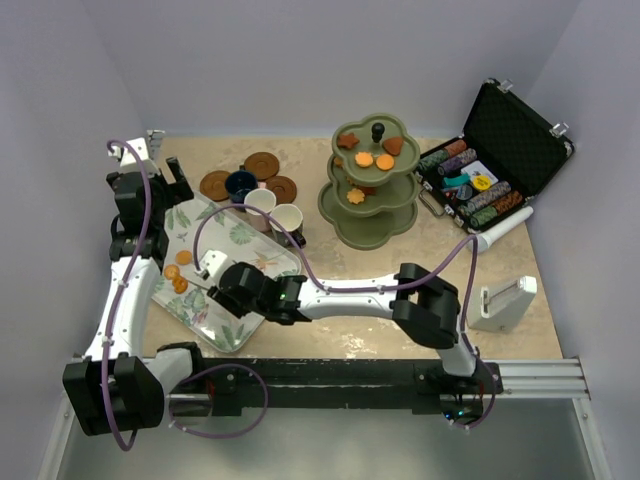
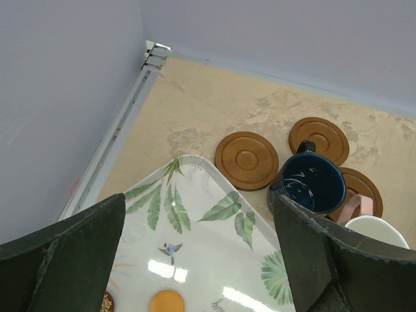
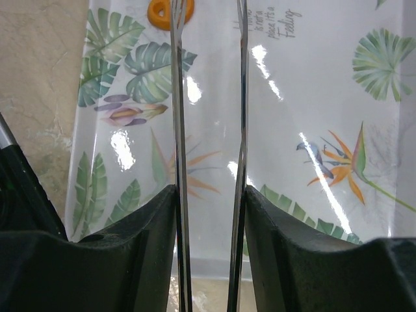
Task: Serve the afternoon tea
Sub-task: Pick up the desert from the tray.
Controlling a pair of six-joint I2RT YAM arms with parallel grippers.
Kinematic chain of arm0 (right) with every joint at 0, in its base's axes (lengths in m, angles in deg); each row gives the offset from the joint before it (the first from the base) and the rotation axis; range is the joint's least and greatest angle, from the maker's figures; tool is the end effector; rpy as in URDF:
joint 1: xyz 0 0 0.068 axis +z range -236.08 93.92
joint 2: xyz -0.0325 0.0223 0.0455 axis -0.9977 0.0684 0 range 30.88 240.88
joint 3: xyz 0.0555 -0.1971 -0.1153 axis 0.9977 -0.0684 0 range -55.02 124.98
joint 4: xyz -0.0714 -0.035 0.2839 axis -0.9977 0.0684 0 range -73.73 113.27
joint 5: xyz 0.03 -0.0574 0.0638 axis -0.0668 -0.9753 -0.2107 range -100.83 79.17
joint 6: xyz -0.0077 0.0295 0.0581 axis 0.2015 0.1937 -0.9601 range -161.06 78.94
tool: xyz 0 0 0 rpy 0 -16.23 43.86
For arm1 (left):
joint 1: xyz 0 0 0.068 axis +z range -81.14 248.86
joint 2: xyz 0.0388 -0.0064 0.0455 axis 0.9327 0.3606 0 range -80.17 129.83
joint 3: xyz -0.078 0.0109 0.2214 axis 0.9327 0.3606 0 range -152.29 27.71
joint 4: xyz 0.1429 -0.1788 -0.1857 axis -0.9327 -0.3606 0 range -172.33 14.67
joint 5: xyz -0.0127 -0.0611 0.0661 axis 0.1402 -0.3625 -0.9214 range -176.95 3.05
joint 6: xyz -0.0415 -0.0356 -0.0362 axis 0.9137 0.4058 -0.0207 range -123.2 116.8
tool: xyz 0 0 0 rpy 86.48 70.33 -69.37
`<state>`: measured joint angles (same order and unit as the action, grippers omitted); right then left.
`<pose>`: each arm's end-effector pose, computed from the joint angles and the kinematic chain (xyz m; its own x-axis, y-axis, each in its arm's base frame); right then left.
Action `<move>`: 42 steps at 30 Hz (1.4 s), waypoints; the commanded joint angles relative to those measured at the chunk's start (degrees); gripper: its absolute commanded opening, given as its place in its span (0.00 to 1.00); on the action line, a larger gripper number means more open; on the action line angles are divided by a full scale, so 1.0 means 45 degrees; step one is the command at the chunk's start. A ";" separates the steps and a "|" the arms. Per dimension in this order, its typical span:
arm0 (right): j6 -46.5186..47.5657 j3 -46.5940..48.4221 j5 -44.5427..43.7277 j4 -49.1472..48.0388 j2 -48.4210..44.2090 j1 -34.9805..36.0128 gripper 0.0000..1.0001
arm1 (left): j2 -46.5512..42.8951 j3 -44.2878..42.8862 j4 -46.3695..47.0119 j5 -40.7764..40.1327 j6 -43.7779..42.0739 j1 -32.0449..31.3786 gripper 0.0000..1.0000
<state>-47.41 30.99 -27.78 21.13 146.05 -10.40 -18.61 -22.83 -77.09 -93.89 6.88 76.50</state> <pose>0.1362 0.4729 0.1636 -0.2334 -0.4868 -0.8418 -0.8464 0.5278 -0.0705 0.3180 0.0489 0.2888 -0.1722 -0.1985 -0.9649 -0.2832 0.9481 -0.1445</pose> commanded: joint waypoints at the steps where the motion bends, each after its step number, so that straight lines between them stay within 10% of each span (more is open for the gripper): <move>1: 0.0103 0.1079 0.0153 -0.0573 -0.0048 -0.0294 0.46 | 0.0031 0.0080 0.0606 -0.0177 0.0141 0.0080 0.99; 42: 0.0024 0.4010 0.0212 0.1028 0.2863 -0.0997 0.44 | -0.0243 -0.0057 0.0567 0.0311 0.0200 0.0080 0.99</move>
<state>-47.45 46.25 -25.96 26.14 159.51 -14.51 -18.53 -22.63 -76.74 -92.95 6.88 76.59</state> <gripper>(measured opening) 0.457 0.994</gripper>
